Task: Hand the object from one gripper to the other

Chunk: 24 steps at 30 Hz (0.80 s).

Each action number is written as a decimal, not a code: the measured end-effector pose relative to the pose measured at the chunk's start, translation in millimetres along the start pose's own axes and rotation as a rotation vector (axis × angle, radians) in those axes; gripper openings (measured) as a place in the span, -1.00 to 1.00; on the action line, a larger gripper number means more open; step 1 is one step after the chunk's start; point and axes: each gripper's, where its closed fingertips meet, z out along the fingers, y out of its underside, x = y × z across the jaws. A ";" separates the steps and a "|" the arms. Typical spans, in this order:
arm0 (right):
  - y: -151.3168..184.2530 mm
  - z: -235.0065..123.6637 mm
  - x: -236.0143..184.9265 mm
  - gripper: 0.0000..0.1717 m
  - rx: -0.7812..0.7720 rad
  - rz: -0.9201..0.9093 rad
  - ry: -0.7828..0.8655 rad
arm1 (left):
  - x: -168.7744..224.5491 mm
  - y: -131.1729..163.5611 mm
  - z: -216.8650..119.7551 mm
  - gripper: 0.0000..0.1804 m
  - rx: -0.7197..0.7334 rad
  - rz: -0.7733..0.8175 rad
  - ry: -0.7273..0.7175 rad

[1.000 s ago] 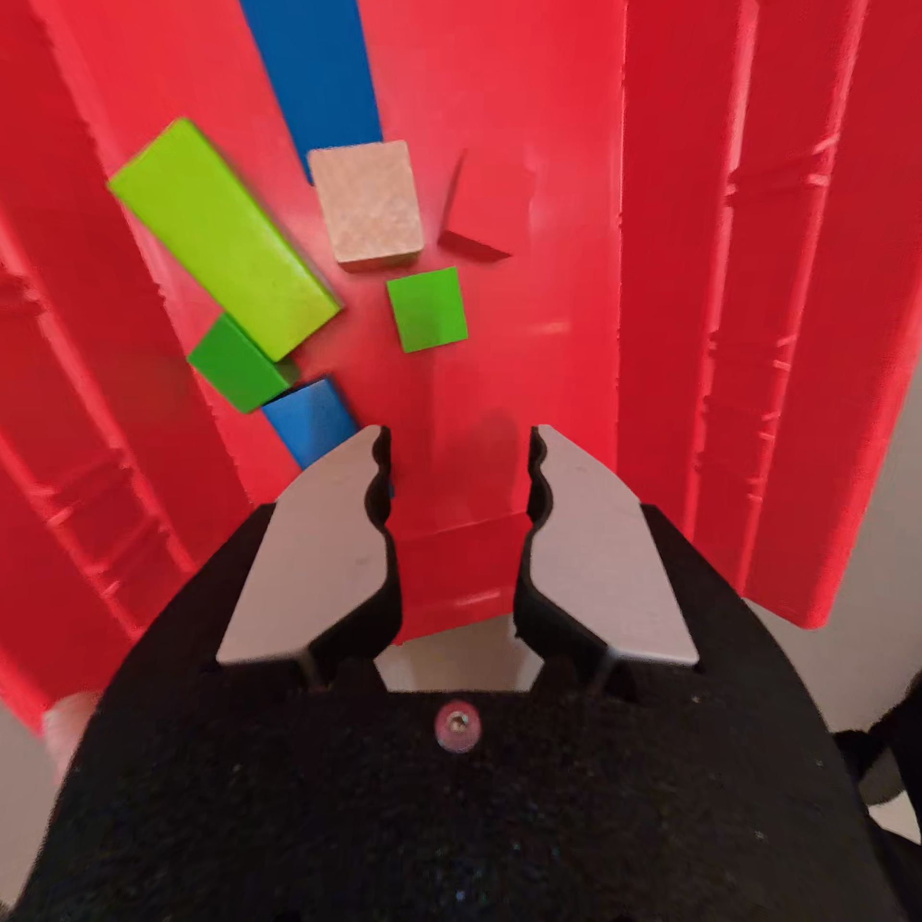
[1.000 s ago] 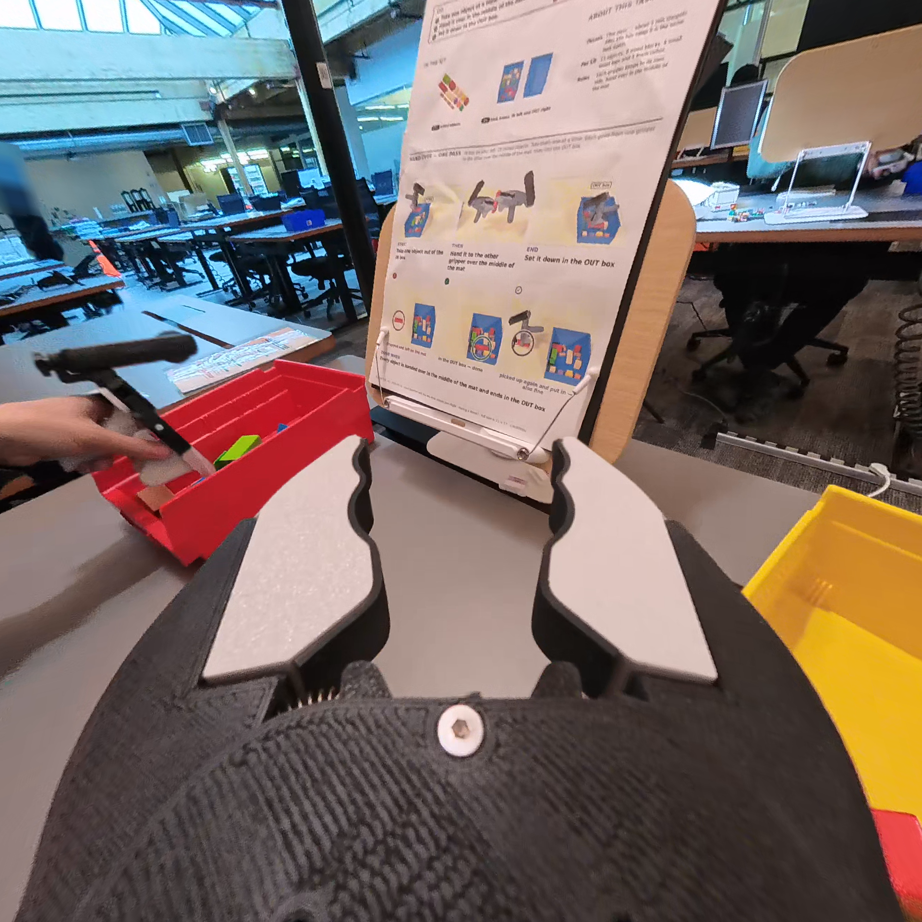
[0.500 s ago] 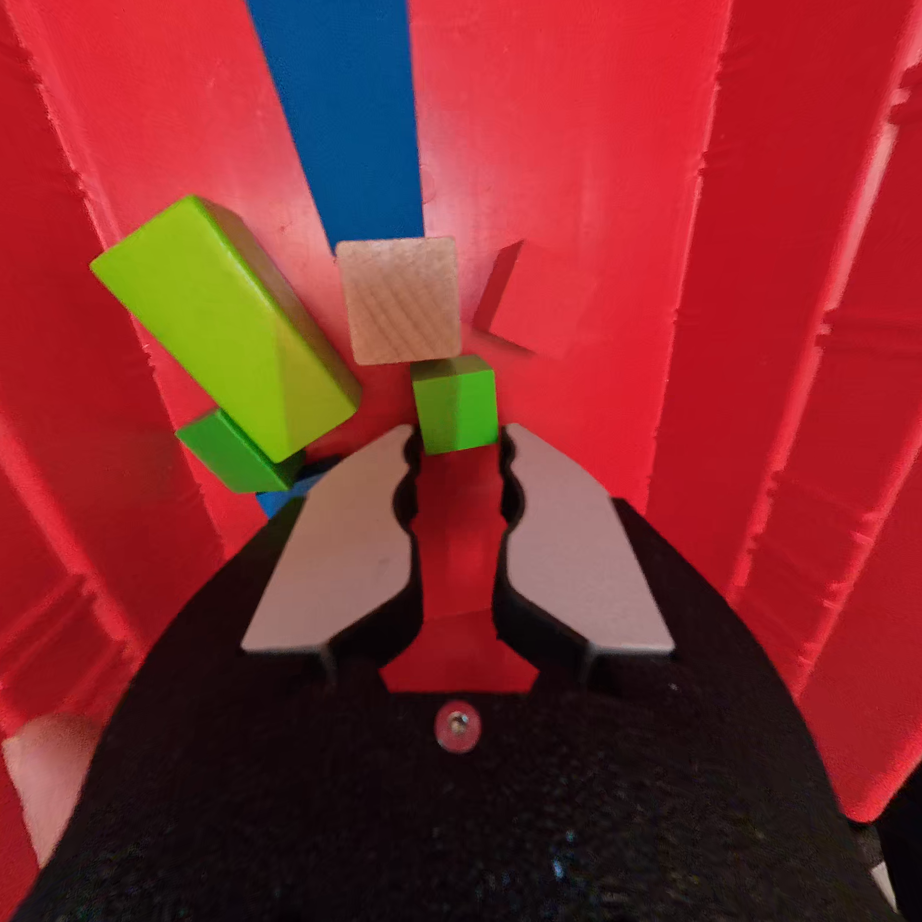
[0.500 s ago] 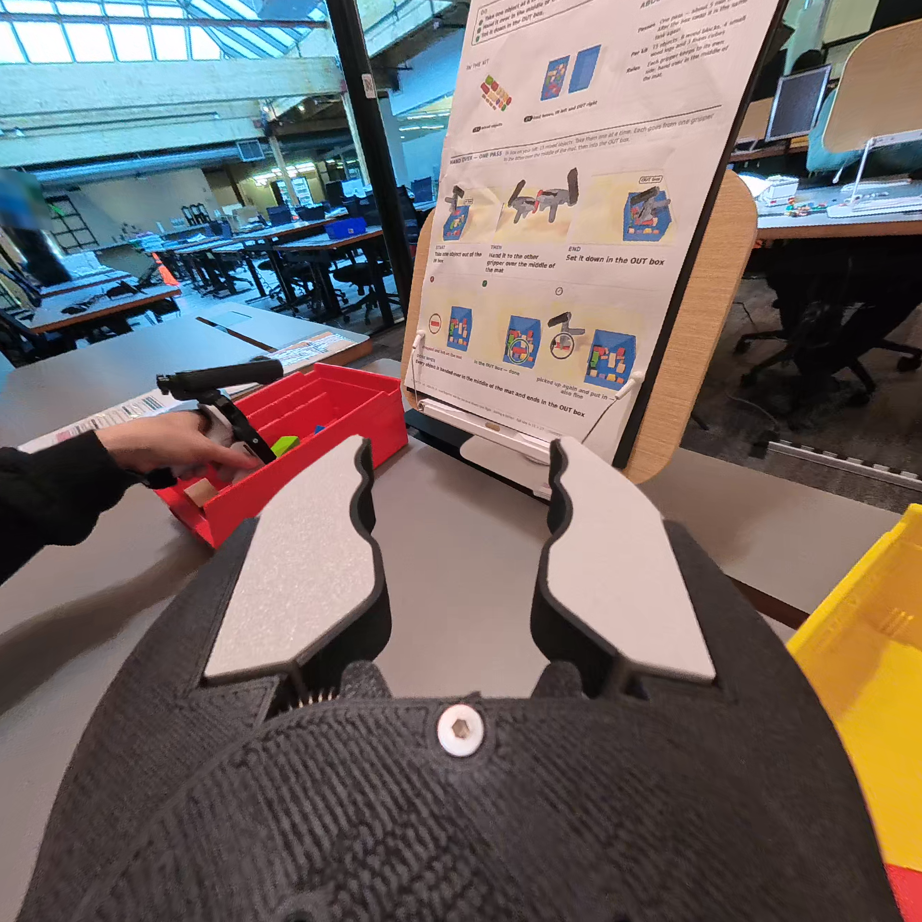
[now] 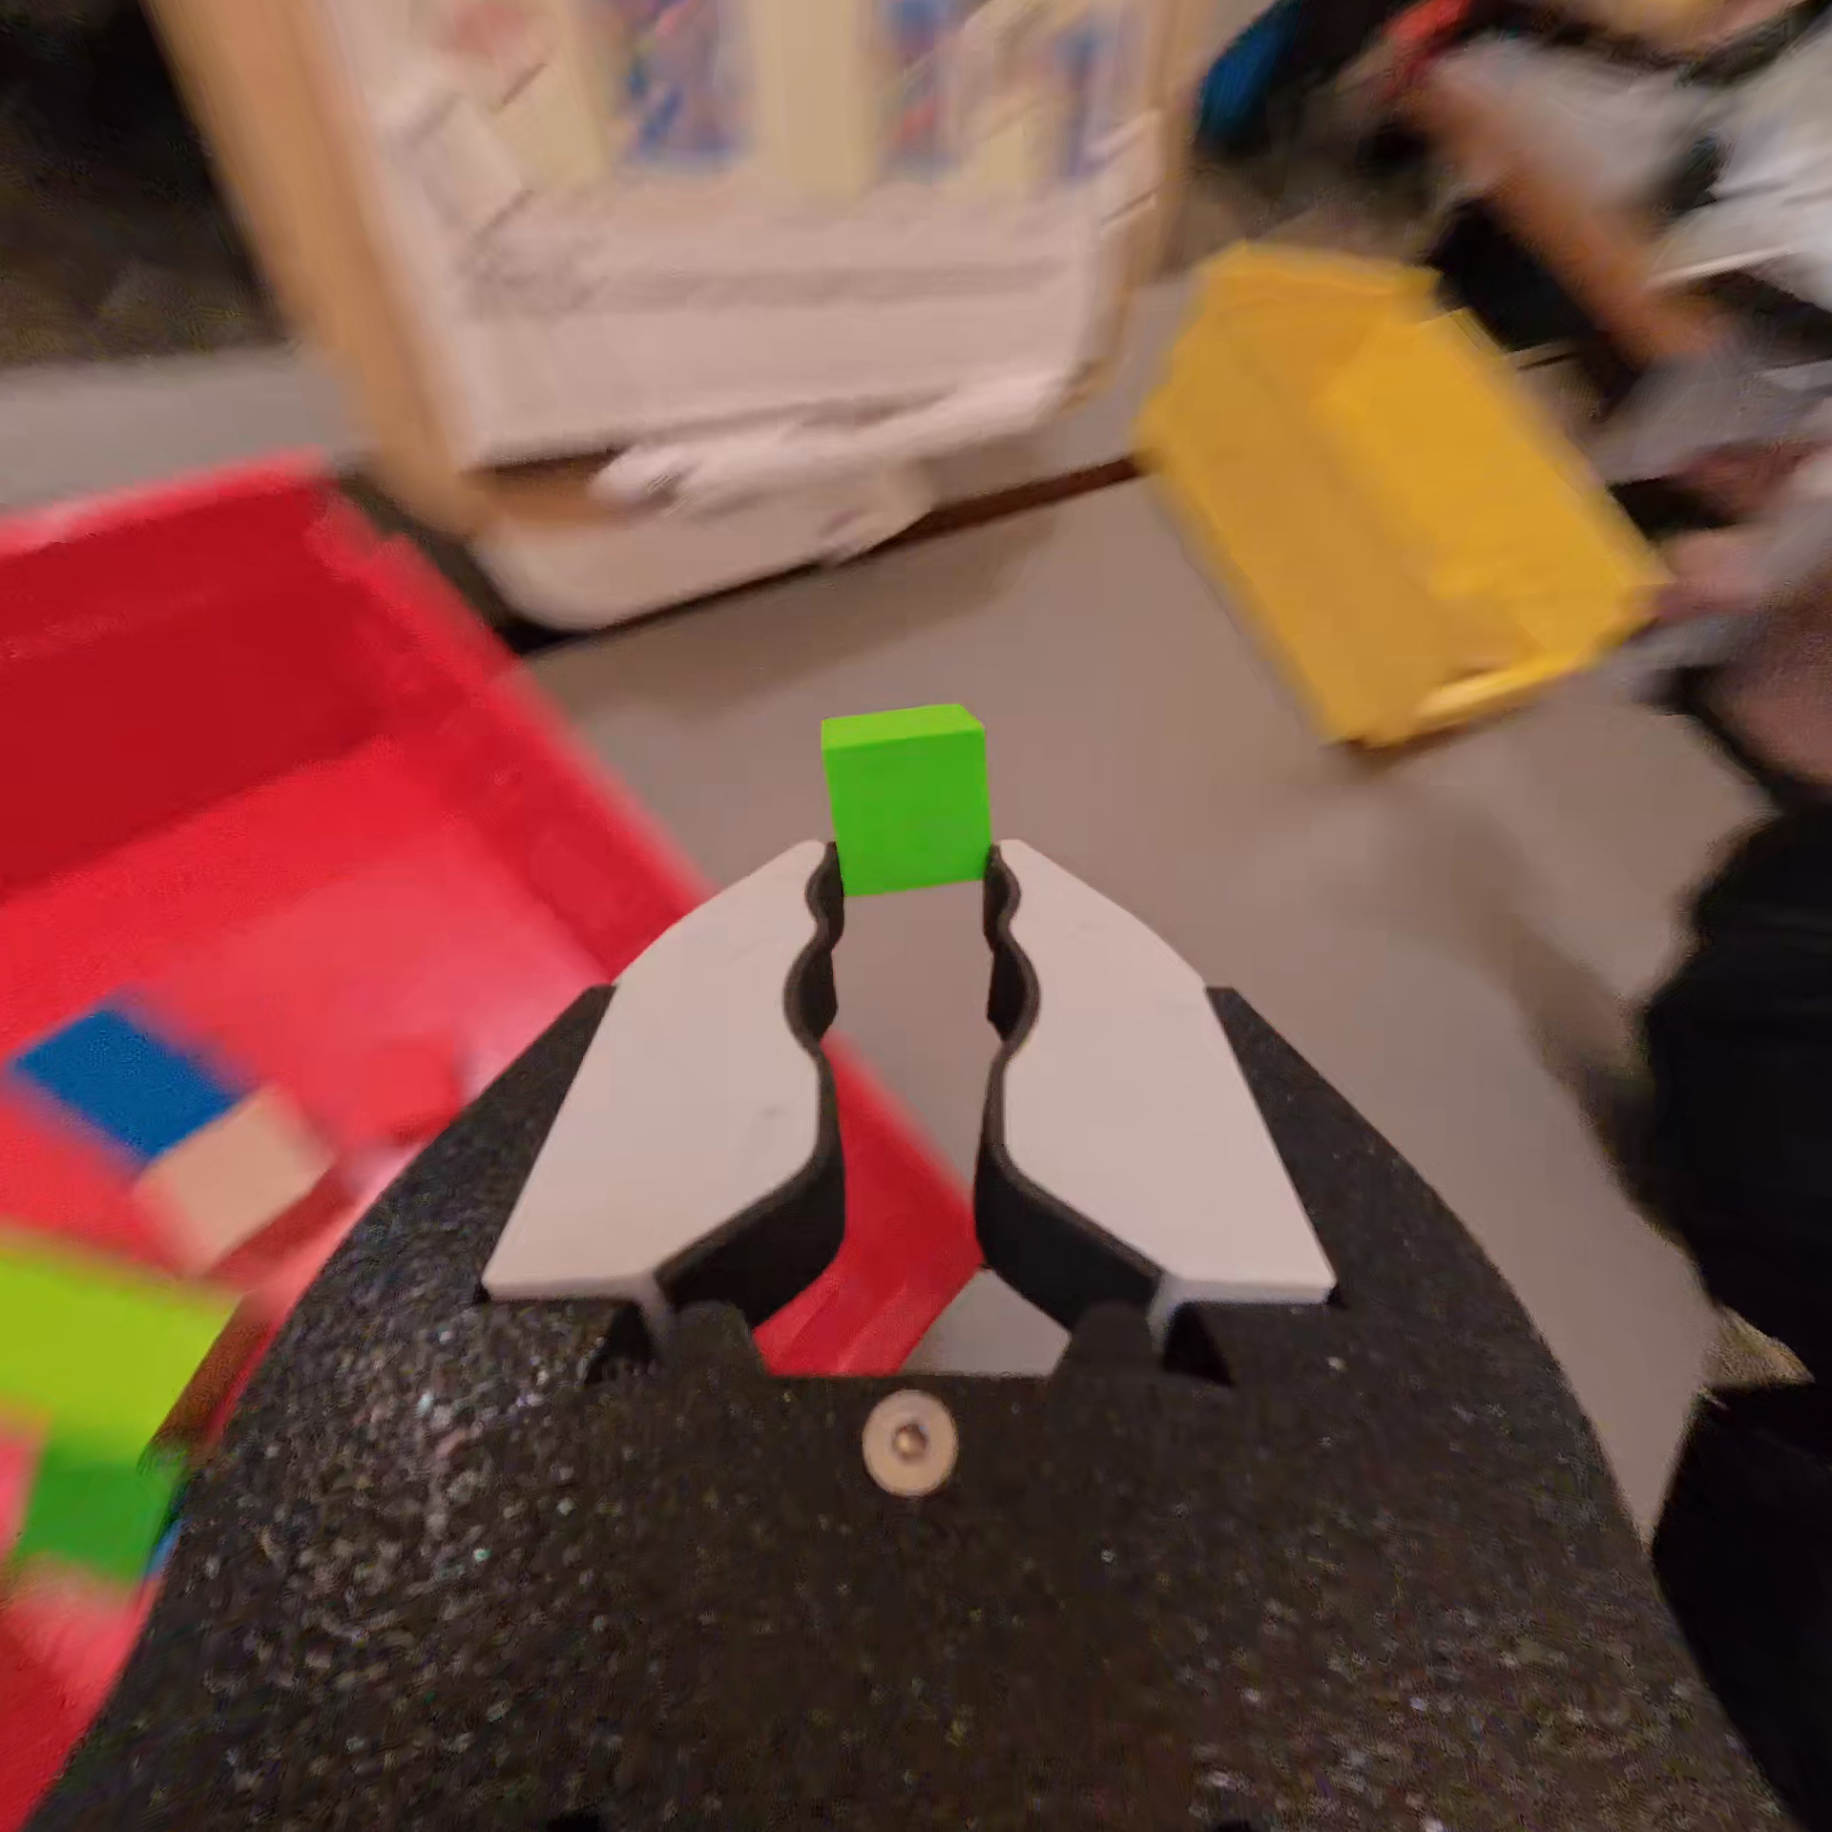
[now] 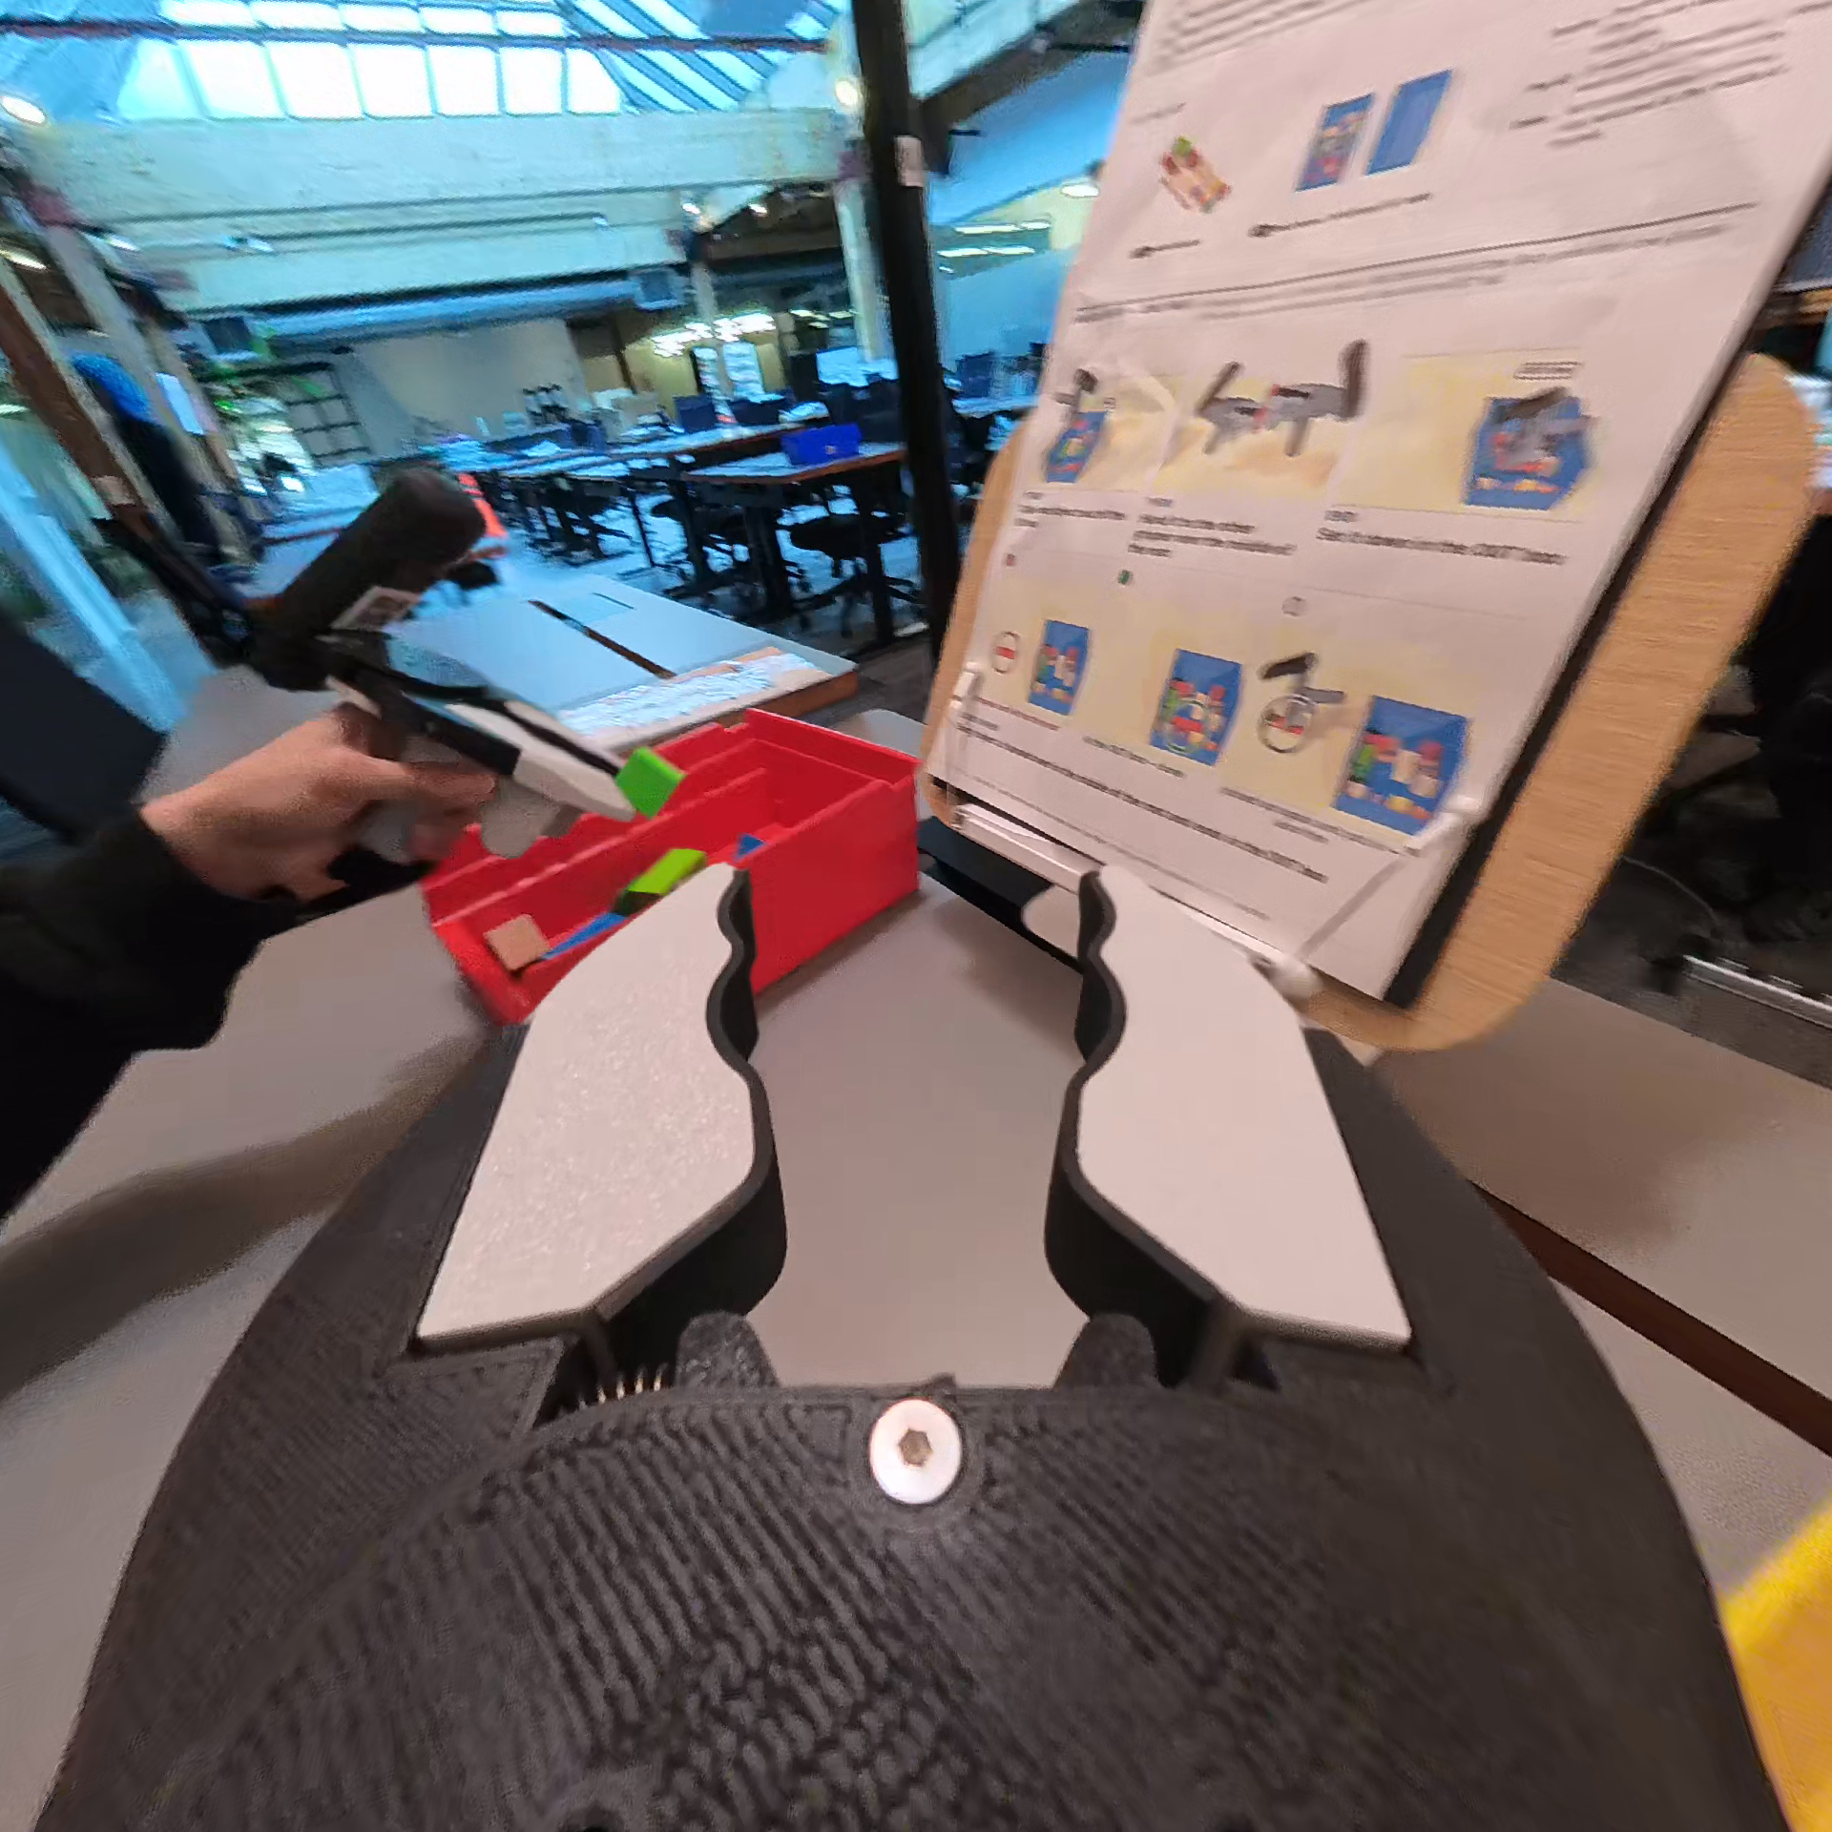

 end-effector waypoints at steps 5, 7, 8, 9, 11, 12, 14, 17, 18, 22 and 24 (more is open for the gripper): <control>-14.0 17.4 -62.4 -0.22 0.098 0.062 -0.302 | 119.9 -38.6 -8.1 -0.71 0.313 0.322 0.395; -15.8 22.2 -88.2 -0.17 0.112 0.086 -0.426 | 154.2 -37.6 -8.2 -0.71 0.356 0.398 0.524; -14.3 24.7 -97.8 -0.15 0.105 0.088 -0.468 | 167.5 -36.1 -7.1 -0.71 0.361 0.429 0.577; -12.3 26.8 -106.2 -0.15 0.097 0.082 -0.501 | 177.2 -35.1 -4.9 -0.71 0.363 0.456 0.612; -9.1 30.1 -118.4 -0.16 0.089 0.051 -0.539 | 191.1 -33.4 -0.1 -0.71 0.362 0.504 0.663; -8.5 31.7 -121.8 -0.18 0.090 0.034 -0.543 | 196.3 -32.4 1.7 -0.71 0.360 0.520 0.686; -7.1 32.9 -127.3 -0.26 0.092 0.000 -0.560 | 202.8 -30.4 4.4 -0.71 0.360 0.539 0.720; -5.5 34.4 -128.4 -0.35 0.102 -0.029 -0.561 | 202.5 -27.1 11.1 -0.71 0.346 0.566 0.724; -5.2 35.2 -127.9 -0.37 0.104 -0.032 -0.558 | 203.6 -25.0 11.1 -0.71 0.334 0.568 0.738; -2.5 36.8 -132.3 -0.49 0.117 -0.040 -0.588 | 205.6 -22.2 14.5 -0.71 0.336 0.560 0.755; 0.9 39.3 -133.3 -0.62 0.115 -0.056 -0.593 | 207.8 -19.5 16.1 -0.71 0.323 0.559 0.776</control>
